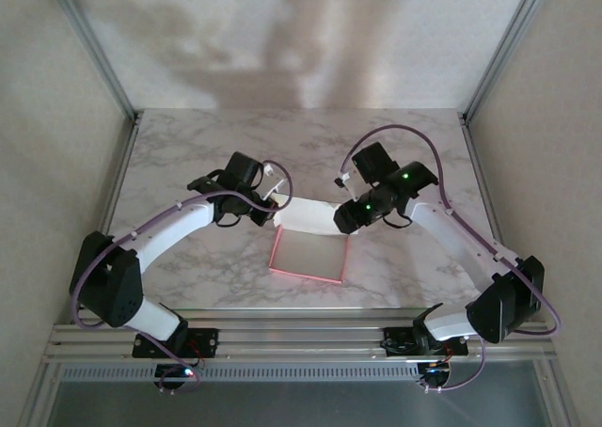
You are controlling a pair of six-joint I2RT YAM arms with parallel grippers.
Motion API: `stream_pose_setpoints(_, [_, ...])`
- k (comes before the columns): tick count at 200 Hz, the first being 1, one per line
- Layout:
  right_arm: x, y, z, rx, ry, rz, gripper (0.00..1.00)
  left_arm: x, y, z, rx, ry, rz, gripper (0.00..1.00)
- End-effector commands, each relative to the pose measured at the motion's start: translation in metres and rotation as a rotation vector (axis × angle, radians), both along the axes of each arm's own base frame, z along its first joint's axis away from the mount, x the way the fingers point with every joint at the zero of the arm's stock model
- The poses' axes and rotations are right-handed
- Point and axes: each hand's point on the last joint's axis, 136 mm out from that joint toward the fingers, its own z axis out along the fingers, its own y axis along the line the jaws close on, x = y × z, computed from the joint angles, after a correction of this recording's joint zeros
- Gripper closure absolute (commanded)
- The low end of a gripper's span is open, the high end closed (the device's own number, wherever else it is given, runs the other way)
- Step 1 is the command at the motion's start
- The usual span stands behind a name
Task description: Fold the paper box
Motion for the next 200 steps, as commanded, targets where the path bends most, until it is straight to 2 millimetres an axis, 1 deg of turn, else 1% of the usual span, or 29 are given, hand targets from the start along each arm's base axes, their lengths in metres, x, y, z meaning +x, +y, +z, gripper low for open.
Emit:
stream_pose_setpoints(1, [-0.004,-0.011,-0.005,-0.066,0.022,0.015,0.42,0.003,0.0,0.005,0.029,-0.019,-0.005,1.0])
stream_pose_setpoints(17, [-0.005,-0.008,-0.007,-0.053,0.03,0.026,0.45,0.003,0.0,0.005,0.031,-0.02,-0.008,1.0])
stream_pose_setpoints(30, [-0.004,-0.007,-0.01,-0.054,0.025,0.025,0.46,0.003,0.0,0.006,0.031,-0.022,-0.01,1.0])
stream_pose_setpoints(55, [0.004,-0.017,-0.018,-0.11,-0.004,0.0,0.46,0.003,0.0,0.007,0.033,-0.028,-0.019,1.0])
stream_pose_setpoints(83, [0.01,-0.022,-0.024,-0.108,-0.01,-0.013,0.46,0.002,0.001,0.007,0.04,-0.031,-0.028,1.0])
stream_pose_setpoints(115, [0.015,-0.015,-0.026,-0.044,0.004,-0.003,0.47,0.001,0.001,0.007,0.047,-0.033,-0.034,1.0])
stream_pose_setpoints(137, [0.019,-0.013,-0.034,-0.036,0.012,0.013,0.48,0.0,0.001,0.005,0.056,-0.034,-0.042,1.0])
stream_pose_setpoints(159, [0.03,-0.017,-0.041,-0.064,-0.011,0.001,0.47,-0.001,0.003,0.001,0.07,-0.03,-0.048,1.0])
stream_pose_setpoints(180, [0.038,-0.026,-0.045,-0.083,-0.036,-0.023,0.46,-0.002,0.003,0.0,0.074,-0.027,-0.053,1.0])
stream_pose_setpoints(200, [0.044,-0.033,-0.042,-0.063,-0.04,-0.045,0.44,-0.003,0.002,-0.001,0.073,-0.028,-0.063,1.0])
